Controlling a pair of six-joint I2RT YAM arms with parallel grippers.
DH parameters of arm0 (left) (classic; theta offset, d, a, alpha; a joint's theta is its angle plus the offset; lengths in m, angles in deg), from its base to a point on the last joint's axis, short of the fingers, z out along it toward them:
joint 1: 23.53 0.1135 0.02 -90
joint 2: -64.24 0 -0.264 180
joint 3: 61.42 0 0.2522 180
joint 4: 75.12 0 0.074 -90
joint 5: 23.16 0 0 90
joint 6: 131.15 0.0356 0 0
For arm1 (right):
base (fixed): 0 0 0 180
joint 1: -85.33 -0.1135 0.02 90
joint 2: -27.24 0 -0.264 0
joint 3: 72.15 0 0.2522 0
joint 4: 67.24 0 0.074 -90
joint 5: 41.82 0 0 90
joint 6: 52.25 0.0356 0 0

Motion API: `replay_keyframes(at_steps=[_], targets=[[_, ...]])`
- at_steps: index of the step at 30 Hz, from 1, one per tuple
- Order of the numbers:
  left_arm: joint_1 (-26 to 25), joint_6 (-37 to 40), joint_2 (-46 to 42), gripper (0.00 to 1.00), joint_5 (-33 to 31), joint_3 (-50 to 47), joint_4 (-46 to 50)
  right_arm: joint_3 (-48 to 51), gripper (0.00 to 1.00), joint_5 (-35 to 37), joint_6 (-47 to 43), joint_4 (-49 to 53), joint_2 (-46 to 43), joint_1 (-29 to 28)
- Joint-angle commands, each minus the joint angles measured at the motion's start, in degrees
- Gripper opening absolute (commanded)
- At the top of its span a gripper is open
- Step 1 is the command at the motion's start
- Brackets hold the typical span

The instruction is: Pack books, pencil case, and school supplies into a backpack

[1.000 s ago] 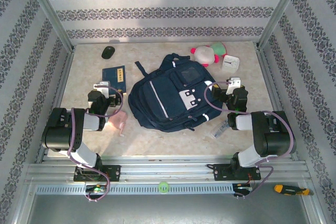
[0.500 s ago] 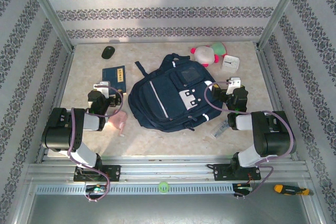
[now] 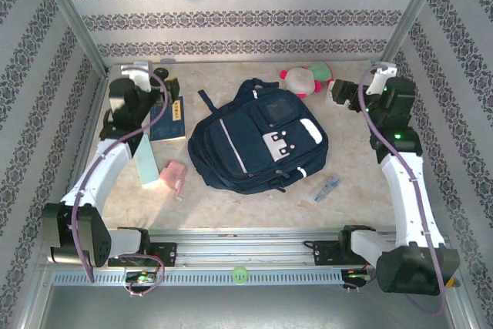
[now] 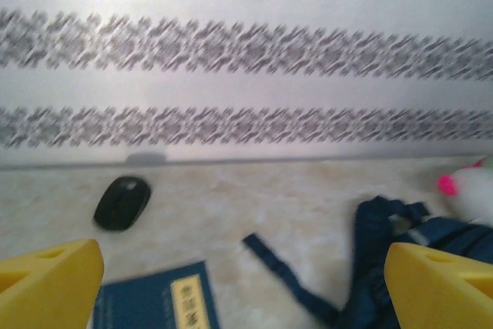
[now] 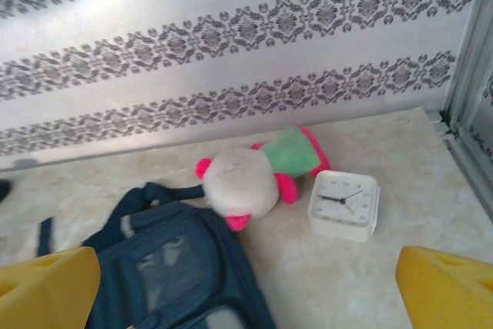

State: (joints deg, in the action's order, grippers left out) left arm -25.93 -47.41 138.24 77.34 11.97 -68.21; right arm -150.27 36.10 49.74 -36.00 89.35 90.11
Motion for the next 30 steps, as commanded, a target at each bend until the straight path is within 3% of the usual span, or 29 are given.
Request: replay_keyframes(at_steps=[1,4,6,9,11,15,19,24,26,30], targets=[[-3.3,-2.4,5.1,0.94,0.3,8.8,23.0,-1.8,0.98,-11.4,7.5,24.4,-0.2,0.4],[-5.2,-3.3,11.9,0.92,1.2,16.8,31.8,4.6,0.98,-26.2,16.4,16.7,-5.0,1.5],[-6.2,-3.4,16.6,0.88,1.9,20.6,35.8,11.4,0.98,-29.4,25.9,7.9,-8.8,1.5],[-7.6,-4.6,22.9,0.84,2.1,23.2,37.6,17.8,0.98,-23.1,35.7,9.2,-12.6,1.3],[-8.0,-6.0,26.8,0.80,2.9,24.2,37.4,19.6,0.98,-19.7,35.6,13.0,-14.3,-0.3],[-8.4,-10.3,34.9,0.71,4.8,27.1,37.0,24.1,0.98,-10.2,38.8,17.6,-17.4,-7.1],[-10.0,-10.5,40.1,0.66,5.6,28.8,37.0,30.8,0.98,-6.8,45.8,13.8,-16.9,-16.7],[-11.5,-11.1,39.4,0.58,6.8,24.1,34.7,33.7,0.94,1.1,49.8,11.3,-11.9,-27.9],[-11.8,-11.8,37.8,0.55,8.3,20.1,32.4,35.8,0.90,0.9,50.6,5.7,-9.6,-28.9],[-13.0,-12.9,33.4,0.36,8.9,11.8,29.7,35.3,0.82,0.4,46.7,-0.4,-3.9,-27.4]])
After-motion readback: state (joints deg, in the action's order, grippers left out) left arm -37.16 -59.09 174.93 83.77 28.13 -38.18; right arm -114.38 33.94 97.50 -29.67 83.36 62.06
